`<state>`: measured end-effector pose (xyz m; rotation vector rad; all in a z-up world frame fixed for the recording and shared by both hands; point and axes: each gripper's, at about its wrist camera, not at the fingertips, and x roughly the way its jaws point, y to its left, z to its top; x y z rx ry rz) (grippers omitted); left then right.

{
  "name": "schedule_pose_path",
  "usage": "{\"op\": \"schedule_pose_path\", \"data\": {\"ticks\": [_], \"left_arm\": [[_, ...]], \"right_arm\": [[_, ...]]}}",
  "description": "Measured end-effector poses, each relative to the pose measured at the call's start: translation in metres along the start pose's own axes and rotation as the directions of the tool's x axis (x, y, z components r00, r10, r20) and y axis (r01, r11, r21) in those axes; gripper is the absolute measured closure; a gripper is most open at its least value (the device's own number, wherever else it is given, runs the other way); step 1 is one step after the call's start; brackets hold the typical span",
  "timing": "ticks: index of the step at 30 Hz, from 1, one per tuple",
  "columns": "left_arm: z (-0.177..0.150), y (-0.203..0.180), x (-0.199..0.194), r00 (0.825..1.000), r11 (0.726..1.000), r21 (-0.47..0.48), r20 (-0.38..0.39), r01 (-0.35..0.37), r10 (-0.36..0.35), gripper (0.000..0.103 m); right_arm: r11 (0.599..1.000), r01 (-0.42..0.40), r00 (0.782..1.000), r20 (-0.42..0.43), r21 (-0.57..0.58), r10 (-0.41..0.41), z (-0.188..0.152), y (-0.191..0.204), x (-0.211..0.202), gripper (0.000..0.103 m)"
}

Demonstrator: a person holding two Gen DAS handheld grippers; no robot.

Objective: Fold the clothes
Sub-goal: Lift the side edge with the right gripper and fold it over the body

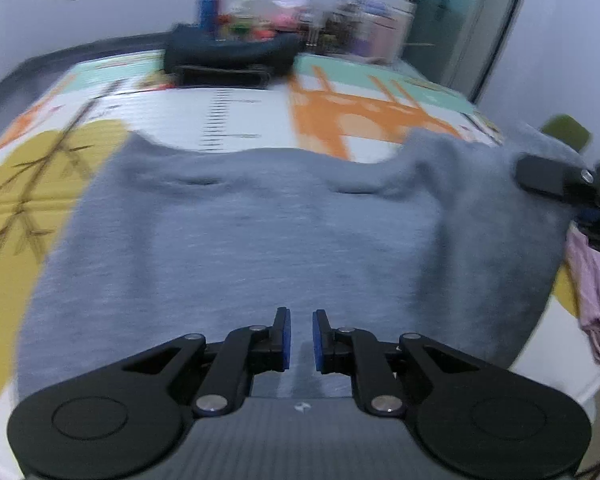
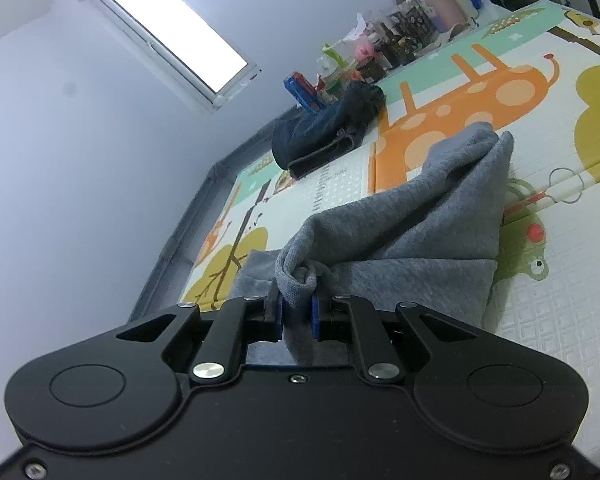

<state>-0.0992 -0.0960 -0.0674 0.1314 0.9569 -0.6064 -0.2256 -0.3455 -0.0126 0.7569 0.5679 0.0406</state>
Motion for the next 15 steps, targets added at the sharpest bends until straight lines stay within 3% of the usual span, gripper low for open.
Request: {"op": "schedule_pose_path", "data": {"ticks": [5, 15], "left_arm": [[-0.013, 0.042, -0.009, 0.998, 0.996, -0.078, -0.034, -0.049, 0.047, 0.089], [-0.033, 0.068, 0.007, 0.996, 0.985, -0.172, -0.075, 0.025, -0.038, 0.089]], "right_arm": [[1.000, 0.008, 1.000, -0.008, 0.022, -0.007, 0.000, -0.007, 0.005, 0.091], [0.998, -0.001, 1.000, -0.012, 0.063, 0.002, 0.001, -0.009, 0.010, 0.091]]}}
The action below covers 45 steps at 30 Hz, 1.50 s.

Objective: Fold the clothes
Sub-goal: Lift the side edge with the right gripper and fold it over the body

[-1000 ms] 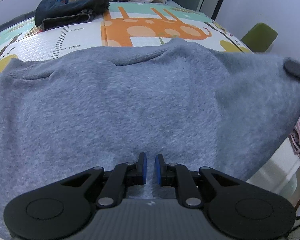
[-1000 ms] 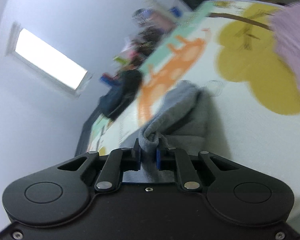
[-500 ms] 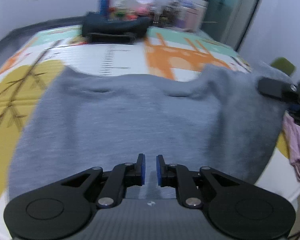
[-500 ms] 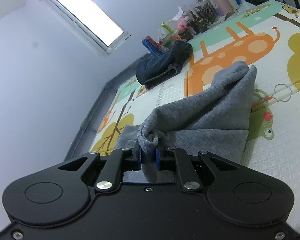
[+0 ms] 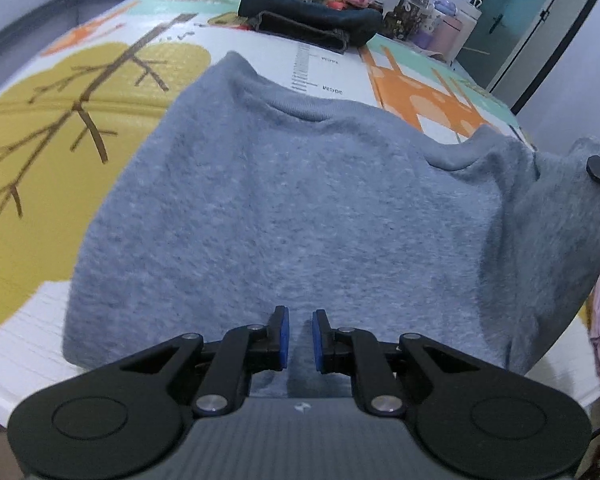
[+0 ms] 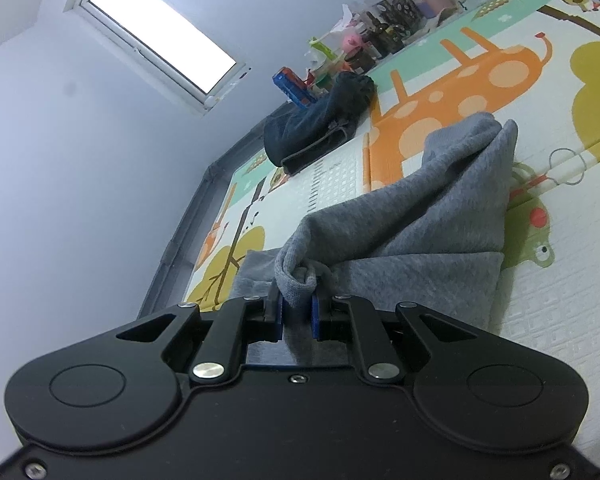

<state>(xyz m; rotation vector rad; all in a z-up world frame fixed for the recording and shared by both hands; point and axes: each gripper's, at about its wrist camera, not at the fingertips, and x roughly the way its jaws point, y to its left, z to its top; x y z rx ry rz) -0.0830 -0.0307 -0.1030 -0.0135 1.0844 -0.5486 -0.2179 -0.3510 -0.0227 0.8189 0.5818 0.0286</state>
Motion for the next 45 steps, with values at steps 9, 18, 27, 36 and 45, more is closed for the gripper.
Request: {"op": "schedule_pose_path", "data": {"ticks": [9, 18, 27, 36, 45], "left_arm": [[-0.005, 0.002, 0.004, 1.000, 1.000, 0.000, 0.006, 0.028, -0.028, 0.089], [-0.007, 0.007, 0.005, 0.998, 0.998, -0.016, 0.018, 0.058, -0.057, 0.089], [-0.012, 0.021, 0.003, 0.991, 0.989, -0.082, 0.044, 0.126, -0.122, 0.089], [-0.016, 0.026, 0.001, 0.987, 0.984, -0.083, 0.064, 0.155, -0.150, 0.089], [-0.018, 0.032, -0.005, 0.982, 0.979, -0.094, 0.059, 0.183, -0.178, 0.089]], "right_arm": [[0.997, -0.068, 0.997, -0.039, -0.045, 0.067, -0.003, 0.037, 0.019, 0.091], [0.975, -0.188, 0.974, -0.151, -0.115, 0.170, -0.018, 0.098, 0.069, 0.091], [0.949, -0.284, 0.926, -0.294, -0.135, 0.235, -0.044, 0.158, 0.138, 0.091], [0.924, -0.298, 0.882, -0.439, -0.240, 0.171, -0.058, 0.187, 0.188, 0.091], [0.854, -0.271, 0.802, -0.595, -0.444, -0.055, -0.096, 0.196, 0.228, 0.092]]}}
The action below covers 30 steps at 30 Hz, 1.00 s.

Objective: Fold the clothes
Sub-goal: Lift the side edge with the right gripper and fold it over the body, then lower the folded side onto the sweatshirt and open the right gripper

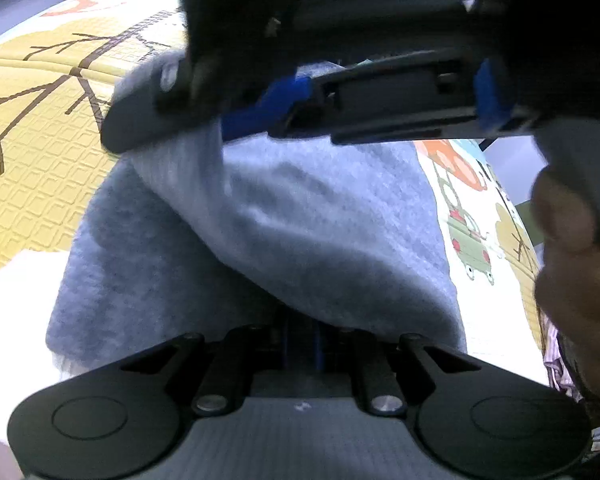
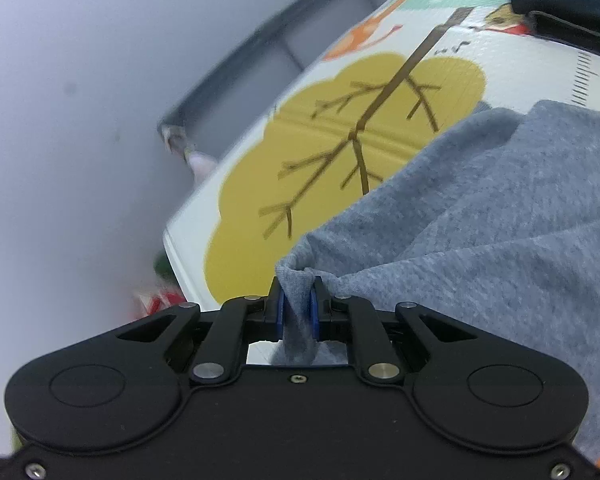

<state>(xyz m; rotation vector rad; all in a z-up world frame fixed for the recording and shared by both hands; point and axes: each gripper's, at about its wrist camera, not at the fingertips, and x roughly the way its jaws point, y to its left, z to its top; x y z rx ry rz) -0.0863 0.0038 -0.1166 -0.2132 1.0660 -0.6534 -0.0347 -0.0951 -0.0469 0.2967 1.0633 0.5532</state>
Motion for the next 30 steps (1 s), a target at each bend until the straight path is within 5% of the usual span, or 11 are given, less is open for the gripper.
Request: {"op": "schedule_pose_path", "data": {"ticks": [19, 30], "left_arm": [[-0.013, 0.019, -0.047, 0.999, 0.999, -0.025, 0.022, -0.046, 0.047, 0.085], [-0.017, 0.024, -0.060, 0.994, 0.994, -0.007, 0.023, -0.106, 0.106, 0.077]], "right_arm": [[0.966, 0.078, 0.978, -0.170, -0.246, -0.122, -0.005, 0.030, 0.032, 0.090], [0.948, 0.061, 0.963, -0.233, -0.312, -0.138, -0.011, 0.048, 0.043, 0.069]]}}
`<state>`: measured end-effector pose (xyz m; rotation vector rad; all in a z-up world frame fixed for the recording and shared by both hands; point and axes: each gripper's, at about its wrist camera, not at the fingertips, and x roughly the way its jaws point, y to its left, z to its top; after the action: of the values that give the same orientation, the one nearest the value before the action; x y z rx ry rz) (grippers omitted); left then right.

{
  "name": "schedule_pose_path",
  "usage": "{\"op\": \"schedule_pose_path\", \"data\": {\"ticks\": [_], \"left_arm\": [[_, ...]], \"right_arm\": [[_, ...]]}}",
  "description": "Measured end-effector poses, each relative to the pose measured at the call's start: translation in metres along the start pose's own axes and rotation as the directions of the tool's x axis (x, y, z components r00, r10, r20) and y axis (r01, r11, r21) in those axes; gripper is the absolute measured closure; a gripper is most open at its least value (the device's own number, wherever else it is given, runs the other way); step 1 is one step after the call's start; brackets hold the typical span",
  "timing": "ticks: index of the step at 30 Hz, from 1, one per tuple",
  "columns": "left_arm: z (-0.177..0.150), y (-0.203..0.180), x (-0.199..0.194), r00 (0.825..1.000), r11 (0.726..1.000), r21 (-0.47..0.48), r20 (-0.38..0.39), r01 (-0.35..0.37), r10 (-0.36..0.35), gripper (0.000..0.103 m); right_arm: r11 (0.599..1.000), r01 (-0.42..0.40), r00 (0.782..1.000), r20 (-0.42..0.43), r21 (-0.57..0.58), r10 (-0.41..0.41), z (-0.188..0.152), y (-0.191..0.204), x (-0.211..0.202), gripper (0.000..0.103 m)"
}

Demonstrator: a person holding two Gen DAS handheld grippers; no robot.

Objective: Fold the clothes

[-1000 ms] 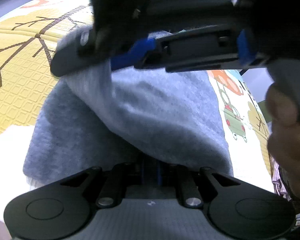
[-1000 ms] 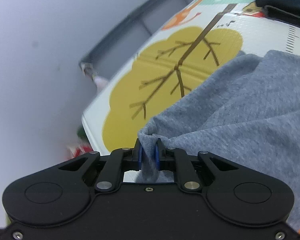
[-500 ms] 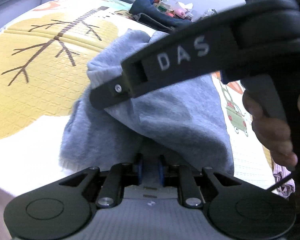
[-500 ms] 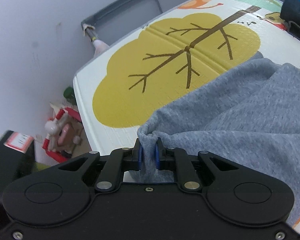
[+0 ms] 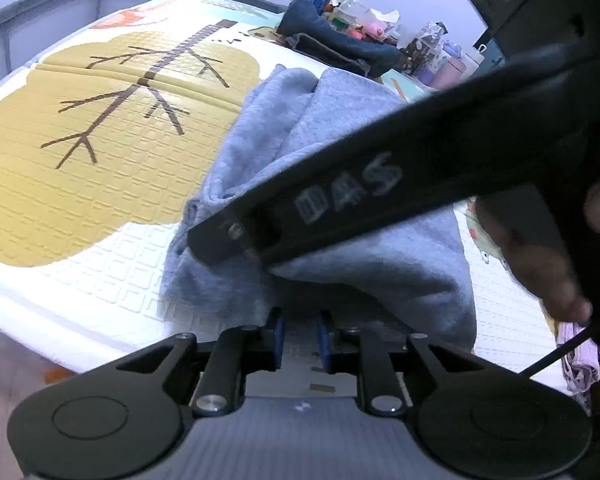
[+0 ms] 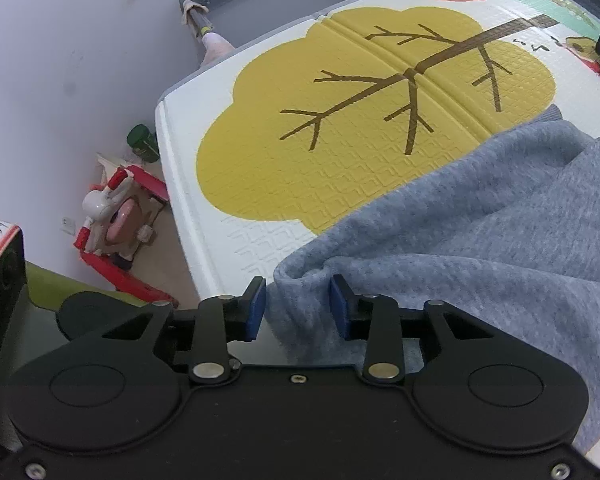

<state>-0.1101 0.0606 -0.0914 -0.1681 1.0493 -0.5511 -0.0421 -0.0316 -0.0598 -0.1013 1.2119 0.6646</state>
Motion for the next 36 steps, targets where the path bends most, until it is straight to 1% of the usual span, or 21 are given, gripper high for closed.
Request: {"op": "schedule_pose_path", "data": {"ticks": [1, 2, 3, 5, 6, 8, 10, 12, 15, 17, 18, 20, 22, 24, 26, 27, 29, 31, 33, 36], "left_arm": [[0.000, 0.001, -0.003, 1.000, 1.000, -0.001, 0.005, -0.024, 0.024, 0.066], [-0.001, 0.003, -0.005, 0.999, 0.999, -0.003, 0.011, -0.046, 0.046, 0.059], [-0.001, 0.004, -0.009, 0.998, 0.998, -0.003, 0.019, -0.058, 0.059, 0.059], [0.000, 0.007, -0.018, 0.998, 0.999, -0.006, 0.038, -0.045, 0.045, 0.060], [0.001, 0.008, -0.025, 0.998, 0.999, -0.007, 0.058, -0.039, 0.040, 0.060], [0.005, 0.008, -0.035, 0.995, 0.999, -0.007, 0.087, -0.054, 0.054, 0.060], [0.011, 0.007, -0.047, 0.989, 0.998, -0.002, 0.129, -0.068, 0.068, 0.060], [0.018, 0.005, -0.058, 0.982, 0.997, 0.003, 0.175, -0.077, 0.076, 0.060], [0.035, -0.003, -0.066, 0.970, 0.997, 0.026, 0.231, -0.079, 0.071, 0.059], [0.050, -0.009, -0.062, 0.966, 0.996, 0.059, 0.252, -0.072, 0.055, 0.056], [0.056, -0.014, -0.057, 0.966, 0.994, 0.079, 0.251, -0.077, 0.055, 0.055], [0.066, -0.022, -0.049, 0.968, 0.989, 0.119, 0.243, -0.087, 0.056, 0.055], [0.071, -0.031, -0.040, 0.973, 0.983, 0.160, 0.225, -0.089, 0.051, 0.055], [0.077, -0.036, -0.027, 0.979, 0.979, 0.186, 0.198, -0.084, 0.046, 0.055], [0.080, -0.035, -0.012, 0.984, 0.975, 0.206, 0.170, -0.082, 0.047, 0.055], [0.081, -0.035, -0.004, 0.987, 0.973, 0.216, 0.151, -0.087, 0.055, 0.055], [0.081, -0.032, 0.009, 0.990, 0.970, 0.217, 0.115, -0.109, 0.086, 0.056], [0.079, -0.027, 0.018, 0.993, 0.971, 0.213, 0.074, -0.111, 0.097, 0.056], [0.076, -0.024, 0.023, 0.994, 0.972, 0.207, 0.049, -0.110, 0.102, 0.056], [0.071, -0.019, 0.022, 0.996, 0.980, 0.180, 0.036, -0.090, 0.085, 0.060]], "right_arm": [[1.000, -0.019, 1.000, 0.007, 0.018, 0.019, 0.001, -0.002, -0.005, 0.069], [0.998, -0.049, 0.999, 0.017, 0.038, 0.048, 0.002, -0.004, -0.011, 0.069], [0.995, -0.084, 0.996, 0.030, 0.060, 0.082, 0.003, -0.008, -0.018, 0.069], [0.984, -0.145, 0.988, 0.070, 0.104, 0.138, 0.004, -0.018, -0.034, 0.069], [0.978, -0.164, 0.984, 0.093, 0.127, 0.153, 0.004, -0.023, -0.042, 0.069], [0.973, -0.174, 0.978, 0.145, 0.149, 0.153, 0.005, -0.032, -0.060, 0.069], [0.975, -0.149, 0.975, 0.192, 0.167, 0.116, 0.007, -0.043, -0.075, 0.069], [0.974, -0.108, 0.972, 0.226, 0.200, 0.062, 0.009, -0.058, -0.089, 0.069], [0.964, -0.053, 0.967, 0.254, 0.260, -0.015, 0.015, -0.085, -0.104, 0.069], [0.952, 0.009, 0.964, 0.251, 0.305, -0.090, 0.019, -0.103, -0.110, 0.069], [0.946, 0.040, 0.962, 0.245, 0.322, -0.124, 0.020, -0.111, -0.110, 0.069], [0.920, 0.111, 0.960, 0.199, 0.375, -0.197, 0.025, -0.129, -0.107, 0.069], [0.895, 0.165, 0.957, 0.153, 0.413, -0.247, 0.030, -0.145, -0.102, 0.069], [0.868, 0.215, 0.951, 0.105, 0.448, -0.290, 0.031, -0.159, -0.094, 0.069], [0.838, 0.233, 0.948, 0.075, 0.493, -0.308, 0.030, -0.172, -0.092, 0.069], [0.823, 0.240, 0.947, 0.061, 0.515, -0.315, 0.029, -0.178, -0.091, 0.068], [0.801, 0.228, 0.950, 0.054, 0.553, -0.307, 0.024, -0.190, -0.093, 0.066], [0.784, 0.207, 0.955, 0.052, 0.585, -0.291, 0.021, -0.201, -0.095, 0.066], [0.778, 0.178, 0.960, 0.066, 0.602, -0.271, 0.021, -0.207, -0.095, 0.065], [0.787, 0.146, 0.967, 0.083, 0.599, -0.242, 0.032, -0.209, -0.092, 0.061]]}}
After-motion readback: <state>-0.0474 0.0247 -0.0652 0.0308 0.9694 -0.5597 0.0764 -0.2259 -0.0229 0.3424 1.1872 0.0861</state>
